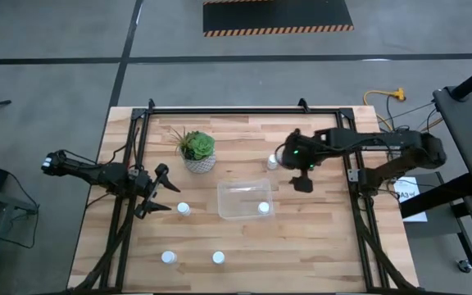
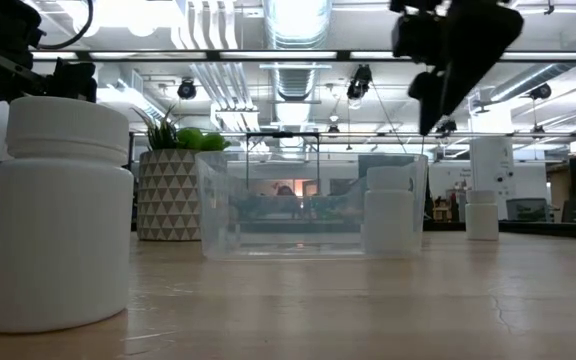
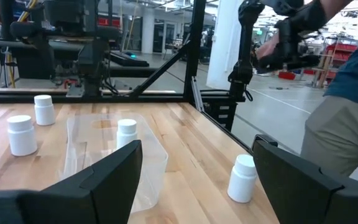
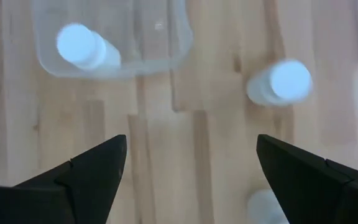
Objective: Pick and place pill bottles into a basket
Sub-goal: Put the white pill bottle into the transparent bin
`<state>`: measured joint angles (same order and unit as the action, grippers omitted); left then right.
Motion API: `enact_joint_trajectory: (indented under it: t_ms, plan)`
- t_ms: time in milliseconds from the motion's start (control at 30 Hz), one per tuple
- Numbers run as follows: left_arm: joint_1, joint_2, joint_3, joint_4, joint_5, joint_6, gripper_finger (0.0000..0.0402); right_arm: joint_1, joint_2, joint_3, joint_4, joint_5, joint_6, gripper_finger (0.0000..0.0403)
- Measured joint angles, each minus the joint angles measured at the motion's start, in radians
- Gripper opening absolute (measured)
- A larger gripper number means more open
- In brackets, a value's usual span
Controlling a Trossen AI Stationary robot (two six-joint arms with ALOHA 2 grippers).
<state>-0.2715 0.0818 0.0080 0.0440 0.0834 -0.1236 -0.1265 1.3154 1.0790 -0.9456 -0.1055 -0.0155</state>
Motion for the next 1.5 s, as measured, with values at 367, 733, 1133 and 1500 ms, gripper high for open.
enact_joint_trajectory:
  t_ms: [367, 733, 1133, 1500]
  plan:
    - [0.0, -0.001, 0.0, 0.0, 0.0, 0.0, 0.029, -0.132, -0.287, -0.221, -0.002, -0.026, -0.069, 0.0342]
    - [0.0, -0.001, 0.0, 0.0, 0.0, 0.0, 0.029, -0.29, -0.313, -0.298, 0.014, -0.061, -0.202, 0.0343]
    - [0.0, 0.001, 0.0, 0.0, 0.0, 0.0, 0.029, -0.484, -0.306, -0.298, 0.094, -0.136, -0.233, 0.0343]
    - [0.0, 0.001, 0.0, 0.0, 0.0, 0.0, 0.029, -0.505, -0.168, -0.3, 0.12, -0.143, -0.22, 0.034]
